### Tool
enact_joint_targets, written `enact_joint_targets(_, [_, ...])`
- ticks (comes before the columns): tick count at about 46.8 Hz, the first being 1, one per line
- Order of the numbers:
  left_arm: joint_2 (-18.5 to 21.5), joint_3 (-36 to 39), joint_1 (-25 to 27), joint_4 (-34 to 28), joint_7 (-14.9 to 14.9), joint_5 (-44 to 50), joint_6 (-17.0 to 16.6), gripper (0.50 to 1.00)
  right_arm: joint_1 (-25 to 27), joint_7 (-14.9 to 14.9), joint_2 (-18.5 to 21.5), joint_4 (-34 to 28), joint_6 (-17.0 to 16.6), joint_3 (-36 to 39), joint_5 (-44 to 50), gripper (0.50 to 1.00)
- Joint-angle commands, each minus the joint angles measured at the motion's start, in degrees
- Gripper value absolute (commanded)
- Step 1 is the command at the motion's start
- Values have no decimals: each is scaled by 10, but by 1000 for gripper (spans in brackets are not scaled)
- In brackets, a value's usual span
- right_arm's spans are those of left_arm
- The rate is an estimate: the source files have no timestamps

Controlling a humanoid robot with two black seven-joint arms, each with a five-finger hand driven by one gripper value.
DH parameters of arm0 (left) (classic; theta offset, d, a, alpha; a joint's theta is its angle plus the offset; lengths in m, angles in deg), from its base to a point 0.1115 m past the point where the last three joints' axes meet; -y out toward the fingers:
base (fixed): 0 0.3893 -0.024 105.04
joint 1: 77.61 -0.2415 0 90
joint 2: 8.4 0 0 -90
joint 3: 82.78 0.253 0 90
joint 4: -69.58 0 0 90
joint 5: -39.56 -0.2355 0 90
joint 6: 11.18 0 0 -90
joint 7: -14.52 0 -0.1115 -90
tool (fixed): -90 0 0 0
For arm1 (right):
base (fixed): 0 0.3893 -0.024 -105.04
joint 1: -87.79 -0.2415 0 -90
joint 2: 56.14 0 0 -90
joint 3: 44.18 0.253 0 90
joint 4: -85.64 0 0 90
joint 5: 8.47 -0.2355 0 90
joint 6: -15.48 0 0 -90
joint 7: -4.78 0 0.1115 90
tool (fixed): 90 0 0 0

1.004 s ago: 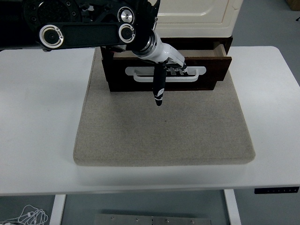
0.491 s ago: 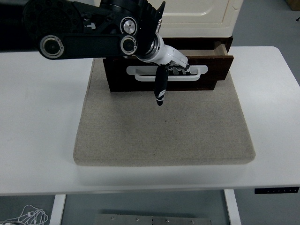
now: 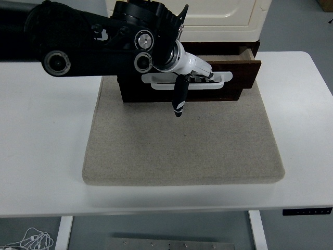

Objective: Open the drawer under the combination cabinet

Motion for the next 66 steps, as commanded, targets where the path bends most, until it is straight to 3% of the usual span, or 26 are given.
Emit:
enact_joint_targets(1, [1, 1, 0, 0, 0, -9, -1, 1000, 0, 0, 0, 0, 1, 0, 0, 926])
enact_joint_targets(28, [1, 6, -13, 1, 3, -45, -5, 1000, 0, 0, 0, 0, 0, 0, 0, 928])
enact_joint_targets(50, [-1, 8, -27, 0, 3, -69, -51, 1000, 0, 0, 0, 0, 1, 0, 0, 926])
enact_joint_targets(66, [-2, 1, -26, -6, 3, -69, -54, 1000, 0, 0, 0, 0, 0, 0, 0, 926])
